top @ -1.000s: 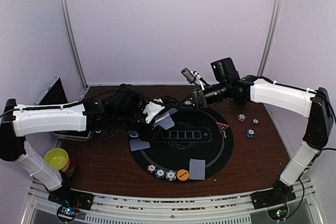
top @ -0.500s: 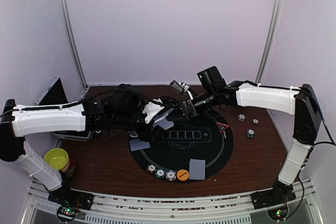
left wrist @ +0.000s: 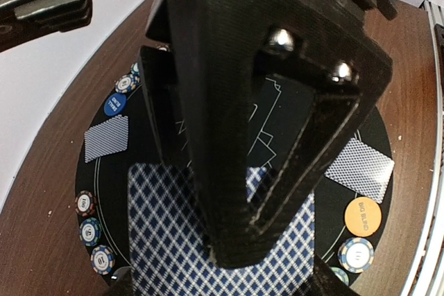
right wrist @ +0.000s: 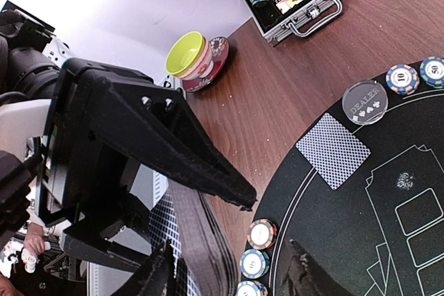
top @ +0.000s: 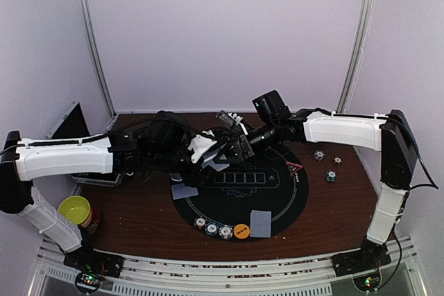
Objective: Distribute texas hold em gaming equipment
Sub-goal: Pick up the poker card from the face-down deck piles.
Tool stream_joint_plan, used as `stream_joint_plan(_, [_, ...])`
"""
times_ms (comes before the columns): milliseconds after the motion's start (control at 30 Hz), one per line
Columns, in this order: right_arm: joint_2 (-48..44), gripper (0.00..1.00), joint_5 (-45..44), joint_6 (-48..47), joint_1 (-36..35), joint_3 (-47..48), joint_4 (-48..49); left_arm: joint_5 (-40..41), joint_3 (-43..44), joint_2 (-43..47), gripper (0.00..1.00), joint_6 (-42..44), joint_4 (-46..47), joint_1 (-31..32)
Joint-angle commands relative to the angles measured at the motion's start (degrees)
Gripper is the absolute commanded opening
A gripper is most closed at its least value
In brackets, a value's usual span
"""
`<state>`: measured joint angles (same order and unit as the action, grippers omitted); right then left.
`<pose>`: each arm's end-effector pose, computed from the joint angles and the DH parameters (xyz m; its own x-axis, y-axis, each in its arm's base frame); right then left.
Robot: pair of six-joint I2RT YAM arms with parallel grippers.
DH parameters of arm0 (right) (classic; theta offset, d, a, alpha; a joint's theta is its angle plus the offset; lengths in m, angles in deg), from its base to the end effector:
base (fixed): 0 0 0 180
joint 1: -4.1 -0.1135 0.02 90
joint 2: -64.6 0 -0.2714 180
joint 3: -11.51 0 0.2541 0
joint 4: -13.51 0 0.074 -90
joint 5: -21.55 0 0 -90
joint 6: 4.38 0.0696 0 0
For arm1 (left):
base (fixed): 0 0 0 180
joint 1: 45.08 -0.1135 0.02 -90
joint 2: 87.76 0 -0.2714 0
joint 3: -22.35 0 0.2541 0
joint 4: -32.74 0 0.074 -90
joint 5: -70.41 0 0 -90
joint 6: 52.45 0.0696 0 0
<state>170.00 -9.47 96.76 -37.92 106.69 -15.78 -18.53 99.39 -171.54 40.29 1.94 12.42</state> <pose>0.2772 0.3301 0.2602 -0.6253 -0.4294 -0.6516 -0.7291 0.0237 0.6840 0.1928 -0.3002 0.2660 -0.2871 0.5396 -0.7915 0.8501 0.5244 0.0492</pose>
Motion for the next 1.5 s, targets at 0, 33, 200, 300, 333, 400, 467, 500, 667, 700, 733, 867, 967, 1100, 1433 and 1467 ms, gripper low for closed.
stream_joint_plan(0, [0.6,0.49,-3.5,1.2,-0.2,1.9,-0.3,-0.4,0.0,2.1,0.60,0.7,3.4,0.4])
stream_joint_plan(33, [0.5,0.48,-4.2,1.5,0.0,1.8,-0.4,-0.4,0.0,2.1,0.60,0.7,3.4,0.4])
stream_joint_plan(200, [-0.4,0.39,-5.4,1.7,1.6,0.6,-0.9,-0.2,0.0,2.2,0.60,0.7,3.4,0.5])
stream_joint_plan(300, [-0.8,0.35,-5.1,1.4,2.5,-0.1,-1.2,-0.2,0.0,2.1,0.60,0.8,3.3,0.6])
stream_joint_plan(333, [-0.8,0.34,-4.9,1.2,2.7,-0.1,-1.6,-0.1,0.0,2.1,0.60,0.8,3.4,0.6])
stream_joint_plan(400, [-0.8,0.33,-4.7,0.4,3.0,-0.2,-2.4,0.0,0.0,2.1,0.60,0.9,3.4,0.6])
stream_joint_plan(467, [-0.8,0.31,-4.2,-0.1,3.2,-0.2,-2.9,0.0,0.0,2.0,0.60,0.9,3.3,0.6])
stream_joint_plan(500, [-0.8,0.30,-4.1,-0.5,3.3,-0.2,-3.3,0.1,-0.1,2.0,0.60,0.8,3.3,0.6])
stream_joint_plan(667, [-1.1,0.27,-5.6,-2.4,3.4,0.6,-5.6,0.1,-0.1,1.8,0.60,0.9,3.4,0.6])
stream_joint_plan(700, [-1.1,0.27,-5.6,-2.5,3.5,0.7,-5.9,0.1,-0.1,1.8,0.60,0.9,3.4,0.6])
stream_joint_plan(733, [-1.1,0.26,-5.4,-2.6,3.6,0.7,-6.0,0.2,-0.1,1.8,0.60,0.9,3.4,0.7])
stream_joint_plan(867, [-1.4,0.20,-3.6,-2.4,3.6,0.7,-6.0,0.3,-0.1,1.8,0.60,0.9,3.3,0.7])
stream_joint_plan(967, [-2.2,0.13,-2.3,-2.5,3.7,0.6,-6.0,0.3,-0.1,1.8,0.60,0.9,3.3,0.7])
stream_joint_plan(1100, [-3.7,0.06,-1.9,-2.6,3.8,0.1,-6.0,0.3,-0.1,1.6,0.60,1.1,3.4,0.7])
stream_joint_plan(1433, [-5.1,0.00,2.2,-1.9,6.2,-0.2,-6.1,0.4,-0.1,1.5,0.60,1.1,3.4,0.7])
stream_joint_plan(1467, [-5.5,0.00,2.6,-1.7,6.8,-0.4,-6.0,0.3,-0.1,1.5,0.60,1.1,3.4,0.7])
